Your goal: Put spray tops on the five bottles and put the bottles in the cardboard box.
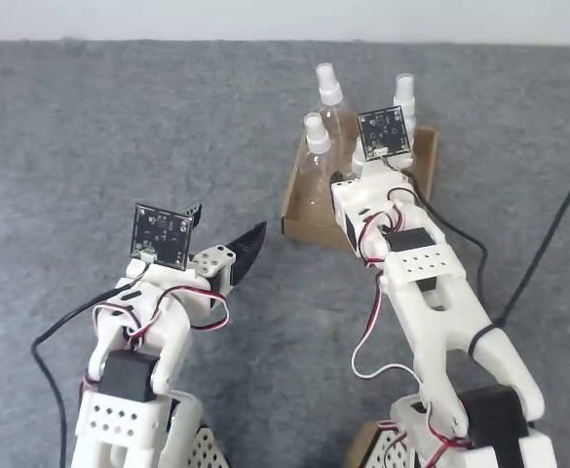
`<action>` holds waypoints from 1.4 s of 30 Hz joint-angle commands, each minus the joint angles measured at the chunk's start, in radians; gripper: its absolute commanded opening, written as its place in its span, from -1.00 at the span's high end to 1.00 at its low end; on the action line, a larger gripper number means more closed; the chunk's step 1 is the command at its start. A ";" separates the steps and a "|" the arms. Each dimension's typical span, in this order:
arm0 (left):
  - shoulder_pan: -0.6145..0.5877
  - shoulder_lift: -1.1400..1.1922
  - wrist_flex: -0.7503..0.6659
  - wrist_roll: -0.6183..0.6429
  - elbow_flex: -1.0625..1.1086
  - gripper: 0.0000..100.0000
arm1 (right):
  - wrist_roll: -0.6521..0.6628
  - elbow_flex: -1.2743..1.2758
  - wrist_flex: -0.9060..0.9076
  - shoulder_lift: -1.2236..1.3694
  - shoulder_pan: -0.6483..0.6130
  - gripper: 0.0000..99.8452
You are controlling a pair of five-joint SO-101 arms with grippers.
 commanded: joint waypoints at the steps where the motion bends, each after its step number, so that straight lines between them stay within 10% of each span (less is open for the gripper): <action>1: 0.002 -0.012 -0.026 -0.002 -0.004 0.40 | 0.009 -0.011 0.004 0.002 0.005 0.69; 42: 0.002 -0.012 -0.026 -0.003 -0.004 0.40 | 0.015 -0.072 0.065 0.001 -0.012 0.45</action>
